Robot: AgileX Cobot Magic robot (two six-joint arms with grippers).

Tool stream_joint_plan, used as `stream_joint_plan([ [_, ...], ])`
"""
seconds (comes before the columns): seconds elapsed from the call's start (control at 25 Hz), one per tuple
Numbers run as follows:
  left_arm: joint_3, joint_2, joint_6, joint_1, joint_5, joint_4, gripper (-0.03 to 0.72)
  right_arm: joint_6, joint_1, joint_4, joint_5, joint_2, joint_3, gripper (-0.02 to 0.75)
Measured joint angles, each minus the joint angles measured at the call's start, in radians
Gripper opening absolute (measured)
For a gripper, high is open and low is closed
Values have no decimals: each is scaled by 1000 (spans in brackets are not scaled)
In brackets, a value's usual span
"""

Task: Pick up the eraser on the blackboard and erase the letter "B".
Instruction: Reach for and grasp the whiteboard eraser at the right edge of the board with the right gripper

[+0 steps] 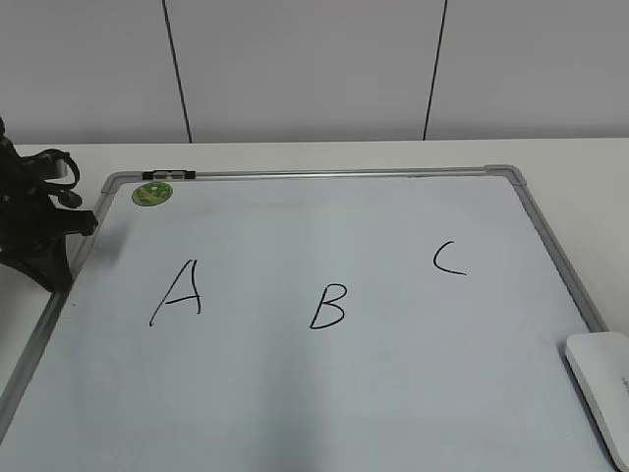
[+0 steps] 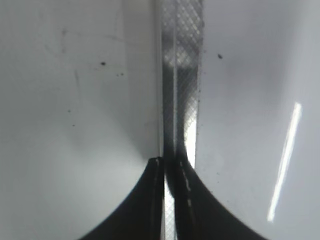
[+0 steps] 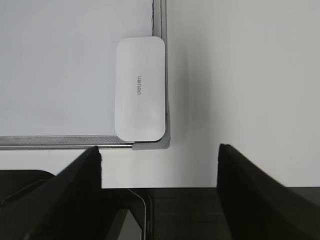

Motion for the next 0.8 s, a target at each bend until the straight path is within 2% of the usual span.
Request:
stream_joint_plan([
  [0.36,0,0,0,0,0,2,22,0,0,62,8,270,-4,536],
  [0.6,-2,0,0,0,0,2,24,0,17,94,-64,373,-4,619],
  [0.8,-2,0,0,0,0,2,25,-4,19,140,-84,491,-4,642],
])
